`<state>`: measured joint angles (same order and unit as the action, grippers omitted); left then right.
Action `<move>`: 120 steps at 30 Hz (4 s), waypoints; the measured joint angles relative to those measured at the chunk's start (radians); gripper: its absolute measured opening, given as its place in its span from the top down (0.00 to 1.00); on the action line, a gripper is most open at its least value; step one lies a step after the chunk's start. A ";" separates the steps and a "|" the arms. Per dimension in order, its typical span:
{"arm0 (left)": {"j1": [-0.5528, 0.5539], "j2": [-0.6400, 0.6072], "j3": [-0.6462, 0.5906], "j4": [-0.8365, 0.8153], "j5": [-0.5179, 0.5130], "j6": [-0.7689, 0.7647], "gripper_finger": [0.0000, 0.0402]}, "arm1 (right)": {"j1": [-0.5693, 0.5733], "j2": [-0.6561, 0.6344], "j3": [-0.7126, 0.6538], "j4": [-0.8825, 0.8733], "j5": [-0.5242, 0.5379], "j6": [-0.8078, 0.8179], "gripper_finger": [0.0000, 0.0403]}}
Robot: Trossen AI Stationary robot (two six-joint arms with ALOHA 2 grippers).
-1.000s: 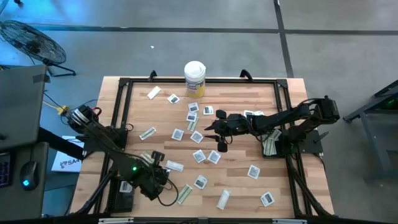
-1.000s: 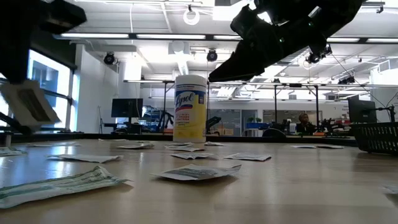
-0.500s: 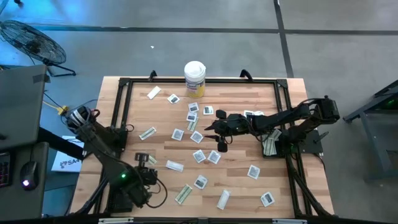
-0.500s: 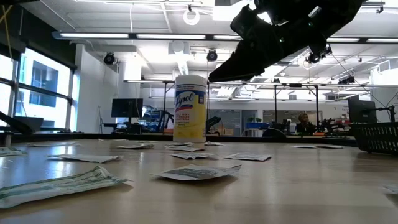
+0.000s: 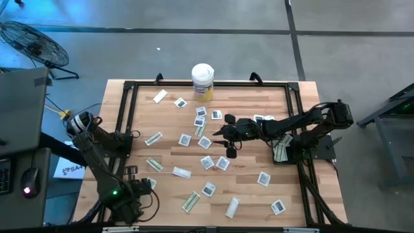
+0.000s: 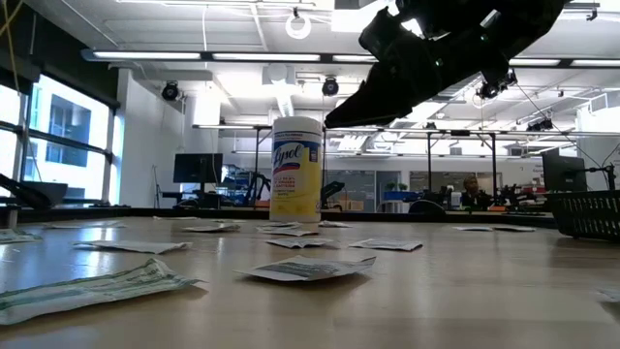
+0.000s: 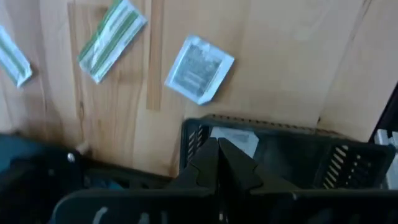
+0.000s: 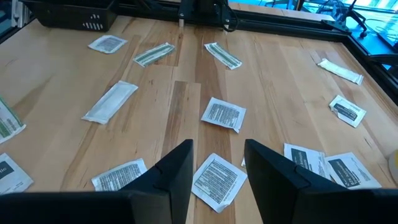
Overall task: Pick & Place First Aid Supplies
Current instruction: Put the white towelette sachet into the left black bin
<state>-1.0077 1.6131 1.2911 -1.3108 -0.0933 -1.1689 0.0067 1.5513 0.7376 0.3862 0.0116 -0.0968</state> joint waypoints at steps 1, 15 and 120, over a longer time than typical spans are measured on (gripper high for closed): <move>-0.005 0.000 0.000 -0.006 -0.003 -0.015 1.00 | 0.000 0.000 0.000 0.000 0.000 -0.006 0.66; 0.080 0.000 -0.073 0.108 -0.164 0.029 0.86 | 0.000 0.000 0.000 0.014 0.000 -0.016 0.66; -0.144 0.075 -0.064 0.129 0.055 -0.241 1.00 | 0.001 0.000 0.000 0.012 -0.019 0.012 0.66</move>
<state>-1.1520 1.6882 1.2273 -1.1819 -0.0381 -1.4097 0.0074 1.5513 0.7380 0.3985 -0.0078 -0.0853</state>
